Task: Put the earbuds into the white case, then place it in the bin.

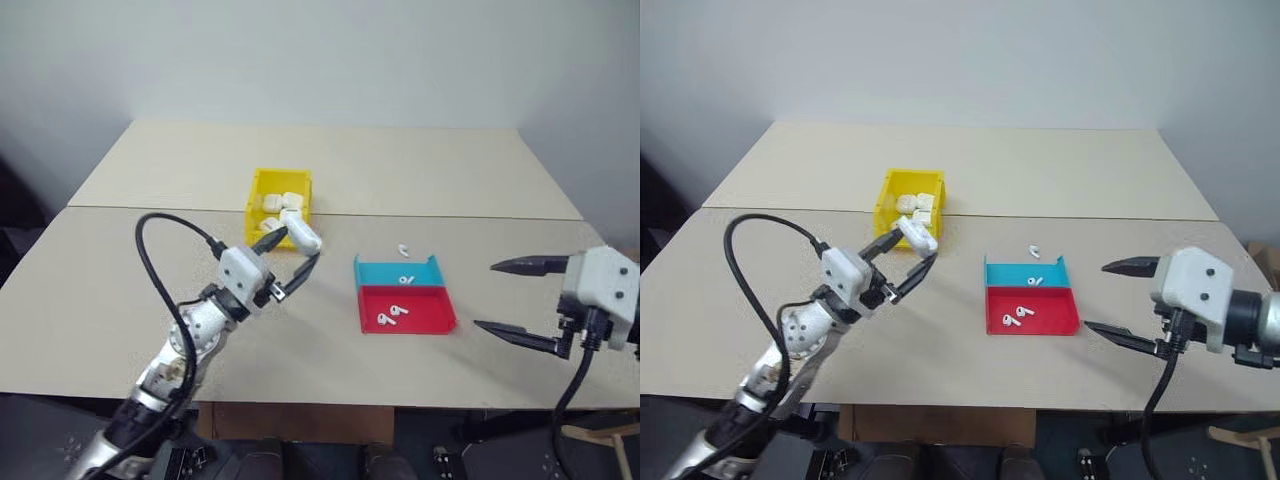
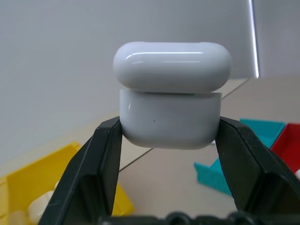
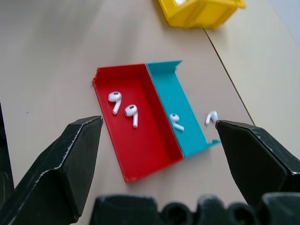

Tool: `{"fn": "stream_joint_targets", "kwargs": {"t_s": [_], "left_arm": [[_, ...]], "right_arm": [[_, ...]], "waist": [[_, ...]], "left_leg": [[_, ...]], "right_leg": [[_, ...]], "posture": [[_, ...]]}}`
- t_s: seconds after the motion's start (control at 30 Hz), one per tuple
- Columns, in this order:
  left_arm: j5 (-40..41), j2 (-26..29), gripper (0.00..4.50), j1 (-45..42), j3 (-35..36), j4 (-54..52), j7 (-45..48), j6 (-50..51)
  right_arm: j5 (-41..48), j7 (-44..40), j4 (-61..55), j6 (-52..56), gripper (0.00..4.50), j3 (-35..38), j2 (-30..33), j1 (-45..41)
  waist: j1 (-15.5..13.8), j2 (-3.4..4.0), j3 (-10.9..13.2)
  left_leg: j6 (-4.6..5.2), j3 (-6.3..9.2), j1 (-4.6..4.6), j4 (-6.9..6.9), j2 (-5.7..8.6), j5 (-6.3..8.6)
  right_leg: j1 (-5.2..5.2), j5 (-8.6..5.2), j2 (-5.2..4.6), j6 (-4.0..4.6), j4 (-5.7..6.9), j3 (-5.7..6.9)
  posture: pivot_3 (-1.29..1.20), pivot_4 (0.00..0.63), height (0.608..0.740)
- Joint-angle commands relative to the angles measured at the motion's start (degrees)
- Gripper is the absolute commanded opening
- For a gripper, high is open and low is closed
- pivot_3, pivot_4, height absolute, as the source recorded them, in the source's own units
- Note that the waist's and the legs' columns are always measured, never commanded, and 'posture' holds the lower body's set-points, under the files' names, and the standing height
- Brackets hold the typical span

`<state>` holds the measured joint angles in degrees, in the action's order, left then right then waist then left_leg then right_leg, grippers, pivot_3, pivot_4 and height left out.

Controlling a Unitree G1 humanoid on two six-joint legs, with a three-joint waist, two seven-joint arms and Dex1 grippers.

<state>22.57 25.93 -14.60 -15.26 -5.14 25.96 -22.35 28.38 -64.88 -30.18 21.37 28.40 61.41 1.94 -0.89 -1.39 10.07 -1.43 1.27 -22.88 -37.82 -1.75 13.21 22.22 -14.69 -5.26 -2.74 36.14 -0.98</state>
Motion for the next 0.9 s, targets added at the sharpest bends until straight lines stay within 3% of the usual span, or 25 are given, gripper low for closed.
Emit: {"fn": "stream_joint_targets", "kwargs": {"t_s": [0.03,0.13,0.23,0.33,0.47,0.67,0.77,0.87,0.9], "left_arm": [[5.9,-2.0,2.75,1.0,3.1,4.4,13.9,-10.5],[10.0,-2.4,2.75,2.1,4.4,5.2,21.8,-10.7],[11.9,-2.9,2.75,3.8,5.6,4.1,25.8,-9.6],[16.2,-2.6,2.75,5.8,6.8,4.3,33.7,-8.4],[18.7,-2.7,2.75,7.3,8.3,4.6,39.8,-6.1],[20.1,-5.4,2.75,8.3,9.8,-0.4,39.9,-2.0],[20.6,-5.2,2.75,8.8,11.1,-2.7,40.3,0.0],[21.2,-4.4,2.75,9.6,12.6,-4.9,40.5,2.1],[21.6,-3.8,2.75,10.0,13.2,-5.4,41.3,2.7]], "right_arm": [[-0.5,-0.9,-1.8,-1.8,4.50,-3.3,1.7,-2.4],[0.6,-1.4,-3.7,4.5,4.50,-7.1,6.5,-4.9],[6.3,-1.3,-5.6,16.1,4.50,-12.8,13.8,-12.7],[5.3,0.0,-7.1,22.9,4.50,-22.4,17.4,-22.5],[2.4,1.0,-6.7,30.9,4.50,-35.5,13.9,-35.8],[-7.0,1.9,-2.0,36.9,4.50,-52.8,3.6,-50.3],[-10.9,1.1,0.8,36.6,3.89,-58.3,0.2,-54.0],[-14.1,1.1,3.4,36.7,2.85,-62.1,-2.8,-56.2],[-15.1,1.1,4.1,36.7,2.85,-63.3,-3.9,-56.9]], "waist": [[0.1,0.01,0.0],[0.3,0.14,0.0],[0.7,0.51,-0.1],[0.8,0.53,-0.2],[1.0,0.52,-0.2],[1.2,0.54,-0.2],[1.4,0.54,-0.2],[1.6,0.54,-0.2],[1.6,0.55,-0.2]], "left_leg": [[0.01,0.01,0.00,-0.01,0.00,0.00],[0.02,0.01,0.04,-0.01,-0.02,0.00],[0.05,-0.05,0.06,-0.04,-0.03,-0.02],[0.07,0.00,0.08,-0.03,-0.14,-0.01],[0.08,-0.01,0.02,-0.04,-0.15,0.00],[0.08,0.02,-0.04,-0.04,-0.14,0.00],[0.08,0.05,-0.09,-0.04,-0.14,0.00],[0.09,0.06,-0.07,-0.04,-0.14,0.00],[0.09,0.06,-0.07,-0.04,-0.14,0.00]], "right_leg": [[0.00,0.01,0.01,-0.02,0.00,0.00],[0.00,0.01,0.03,-0.02,0.07,0.00],[0.01,0.08,0.01,-0.05,0.07,-0.07],[-0.01,0.07,0.12,-0.03,0.05,-0.01],[0.08,0.07,0.11,-0.02,0.03,-0.01],[0.16,0.08,0.11,-0.03,0.05,-0.01],[0.23,0.08,0.12,-0.02,0.09,0.01],[0.22,0.09,0.13,-0.01,0.12,0.01],[0.23,0.09,0.13,-0.01,0.13,0.01]], "posture": [[0.00,0.150,0.740],[0.00,0.150,0.740],[0.00,0.150,0.740],[0.00,0.150,0.740],[0.00,0.150,0.740],[0.00,0.150,0.740],[0.00,0.150,0.740],[0.00,0.150,0.740],[0.00,0.150,0.740]]}}
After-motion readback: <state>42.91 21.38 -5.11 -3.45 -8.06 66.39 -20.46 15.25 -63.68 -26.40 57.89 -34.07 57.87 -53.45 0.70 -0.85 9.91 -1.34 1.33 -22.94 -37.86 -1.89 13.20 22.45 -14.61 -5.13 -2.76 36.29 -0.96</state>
